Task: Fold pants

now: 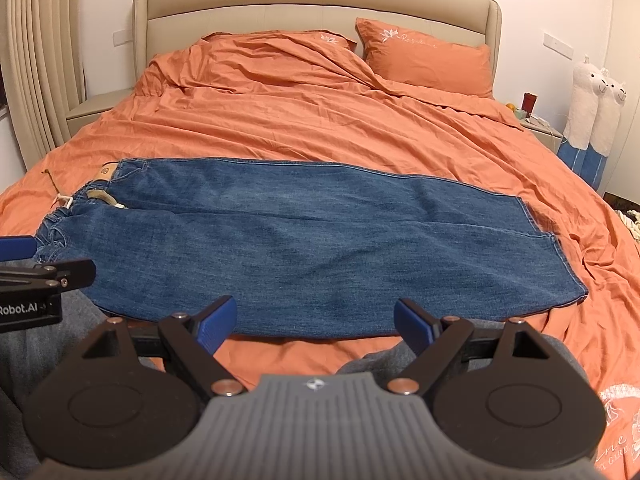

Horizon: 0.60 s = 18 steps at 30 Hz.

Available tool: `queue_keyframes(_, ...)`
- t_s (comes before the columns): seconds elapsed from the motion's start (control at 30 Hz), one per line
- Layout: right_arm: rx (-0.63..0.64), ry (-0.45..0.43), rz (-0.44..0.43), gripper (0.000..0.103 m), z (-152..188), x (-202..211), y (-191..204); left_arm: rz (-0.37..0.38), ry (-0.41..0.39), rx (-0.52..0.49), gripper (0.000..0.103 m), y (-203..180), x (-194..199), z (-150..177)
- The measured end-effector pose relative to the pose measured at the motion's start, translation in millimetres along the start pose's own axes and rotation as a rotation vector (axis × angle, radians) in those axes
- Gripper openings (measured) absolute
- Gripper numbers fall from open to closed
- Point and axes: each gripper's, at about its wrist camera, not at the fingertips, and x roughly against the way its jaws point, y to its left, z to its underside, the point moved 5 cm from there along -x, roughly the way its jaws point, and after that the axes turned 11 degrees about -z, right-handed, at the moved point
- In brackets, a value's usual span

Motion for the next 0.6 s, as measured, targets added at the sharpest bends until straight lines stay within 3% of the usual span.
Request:
queue_keyframes(0.4,0.074,-0.023,-0.032,0.082,-21,-27,-45,-0.062,0.026,-0.104,0.068,51,-46,-17)
queue_keyframes(0.6,0.155,-0.045,-0.041,0.082,-27,-49,-71,-0.072,0.047,-0.171,0.047,82,-78,-25)
